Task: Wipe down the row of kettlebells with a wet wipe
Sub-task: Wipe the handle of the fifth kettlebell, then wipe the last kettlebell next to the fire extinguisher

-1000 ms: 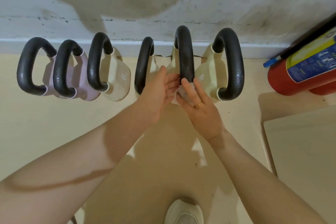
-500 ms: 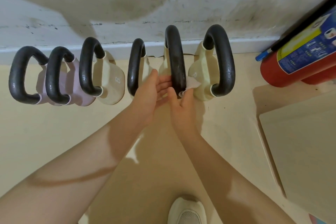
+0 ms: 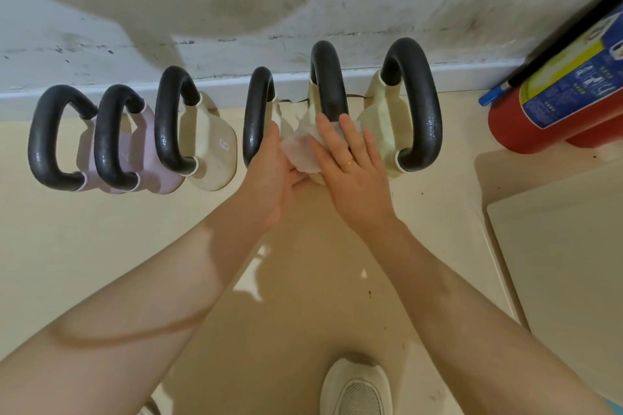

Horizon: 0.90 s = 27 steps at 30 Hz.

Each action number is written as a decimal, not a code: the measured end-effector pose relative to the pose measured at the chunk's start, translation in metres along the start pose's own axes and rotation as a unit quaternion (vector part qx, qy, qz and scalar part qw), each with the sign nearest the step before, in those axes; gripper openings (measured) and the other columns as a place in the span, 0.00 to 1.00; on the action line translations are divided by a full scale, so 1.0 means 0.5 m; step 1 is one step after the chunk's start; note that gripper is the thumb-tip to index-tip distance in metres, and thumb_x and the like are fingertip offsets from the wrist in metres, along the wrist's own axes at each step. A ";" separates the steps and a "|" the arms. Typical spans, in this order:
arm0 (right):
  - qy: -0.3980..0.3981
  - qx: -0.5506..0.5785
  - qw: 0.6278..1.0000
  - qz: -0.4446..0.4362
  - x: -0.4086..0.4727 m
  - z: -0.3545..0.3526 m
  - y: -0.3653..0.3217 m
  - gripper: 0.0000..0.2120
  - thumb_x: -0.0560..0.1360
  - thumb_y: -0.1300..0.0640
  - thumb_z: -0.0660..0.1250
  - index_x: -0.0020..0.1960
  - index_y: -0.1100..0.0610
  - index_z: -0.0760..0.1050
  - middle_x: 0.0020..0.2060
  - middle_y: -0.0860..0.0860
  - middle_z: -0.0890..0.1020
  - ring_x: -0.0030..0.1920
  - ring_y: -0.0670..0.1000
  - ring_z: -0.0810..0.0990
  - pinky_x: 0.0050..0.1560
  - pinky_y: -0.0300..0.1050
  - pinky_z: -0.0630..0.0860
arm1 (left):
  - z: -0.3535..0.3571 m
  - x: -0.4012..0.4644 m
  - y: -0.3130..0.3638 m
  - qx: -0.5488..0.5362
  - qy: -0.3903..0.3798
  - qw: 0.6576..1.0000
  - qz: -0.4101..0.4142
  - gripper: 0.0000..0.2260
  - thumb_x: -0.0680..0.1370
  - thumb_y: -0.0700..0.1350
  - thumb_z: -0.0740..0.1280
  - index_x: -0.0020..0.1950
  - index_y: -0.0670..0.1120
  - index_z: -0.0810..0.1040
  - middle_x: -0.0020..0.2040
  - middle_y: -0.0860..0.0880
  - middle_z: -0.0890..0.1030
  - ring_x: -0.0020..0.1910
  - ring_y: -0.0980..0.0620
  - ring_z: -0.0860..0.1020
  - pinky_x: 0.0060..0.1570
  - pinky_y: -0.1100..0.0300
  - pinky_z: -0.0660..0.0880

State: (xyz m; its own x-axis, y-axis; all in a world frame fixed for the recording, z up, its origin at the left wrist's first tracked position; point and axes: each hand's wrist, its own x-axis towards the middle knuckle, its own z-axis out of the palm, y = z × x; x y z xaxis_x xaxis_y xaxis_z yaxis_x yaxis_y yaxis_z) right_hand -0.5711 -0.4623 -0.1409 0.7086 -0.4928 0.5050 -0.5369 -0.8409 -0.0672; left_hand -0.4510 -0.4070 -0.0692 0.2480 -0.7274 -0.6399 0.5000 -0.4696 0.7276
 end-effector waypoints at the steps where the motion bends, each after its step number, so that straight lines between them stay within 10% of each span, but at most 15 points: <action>1: 0.005 -0.045 0.998 -0.041 -0.012 0.001 0.018 0.23 0.75 0.64 0.63 0.69 0.54 0.66 0.70 0.49 0.61 0.71 0.56 0.60 0.73 0.52 0.53 | 0.000 -0.004 0.000 0.013 0.008 1.000 0.007 0.29 0.79 0.63 0.45 0.62 0.47 0.75 0.57 0.48 0.82 0.57 0.53 0.79 0.60 0.56 0.72; 5: 0.008 -0.124 0.975 -0.185 -0.049 -0.009 0.081 0.22 0.76 0.63 0.57 0.70 0.52 0.66 0.69 0.45 0.62 0.70 0.52 0.62 0.72 0.50 0.55 | -0.003 -0.017 0.002 0.044 0.046 0.998 0.008 0.26 0.80 0.61 0.46 0.63 0.47 0.72 0.56 0.50 0.79 0.59 0.51 0.76 0.64 0.54 0.69; 13: -0.059 -0.108 0.972 -0.200 -0.062 -0.048 0.061 0.16 0.80 0.60 0.53 0.56 0.53 0.79 0.68 0.48 0.72 0.70 0.54 0.63 0.72 0.51 0.53 | 0.004 -0.049 0.001 0.079 0.059 0.995 0.005 0.24 0.80 0.59 0.49 0.69 0.47 0.67 0.65 0.45 0.75 0.65 0.49 0.72 0.70 0.51 0.63; 17: -0.068 0.158 0.985 0.032 0.012 -0.153 0.029 0.12 0.77 0.57 0.59 0.45 0.60 0.80 0.58 0.56 0.79 0.63 0.57 0.72 0.64 0.50 0.67 | 0.048 -0.073 0.032 0.190 0.042 0.977 0.082 0.16 0.80 0.54 0.53 0.57 0.51 0.77 0.58 0.50 0.79 0.59 0.53 0.75 0.62 0.55 0.69; 22: -0.108 0.402 0.822 0.388 0.088 -0.268 0.030 0.14 0.77 0.60 0.62 0.35 0.65 0.75 0.35 0.57 0.74 0.37 0.47 0.71 0.43 0.46 0.72 | 0.103 -0.090 0.061 0.217 0.008 0.961 0.169 0.24 0.78 0.60 0.49 0.59 0.46 0.75 0.55 0.46 0.79 0.54 0.52 0.76 0.55 0.59 0.71; 27: -0.101 0.624 0.552 0.544 0.062 -0.297 0.080 0.11 0.80 0.56 0.57 0.50 0.57 0.77 0.45 0.55 0.81 0.44 0.50 0.80 0.43 0.43 0.77 | 0.133 -0.083 0.056 0.249 -0.062 0.953 0.159 0.09 0.74 0.54 0.66 0.48 0.50 0.78 0.45 0.52 0.80 0.45 0.54 0.77 0.50 0.58 0.73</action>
State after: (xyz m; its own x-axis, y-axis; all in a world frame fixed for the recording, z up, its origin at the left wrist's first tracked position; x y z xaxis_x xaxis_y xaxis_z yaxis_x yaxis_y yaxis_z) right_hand -0.6385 -0.4783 0.0000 0.3825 -0.7667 -0.5156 -0.0507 0.5398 -0.8403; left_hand -0.5026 -0.4234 -0.0058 0.2060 -0.9114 -0.3563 -0.0469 -0.3728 0.9267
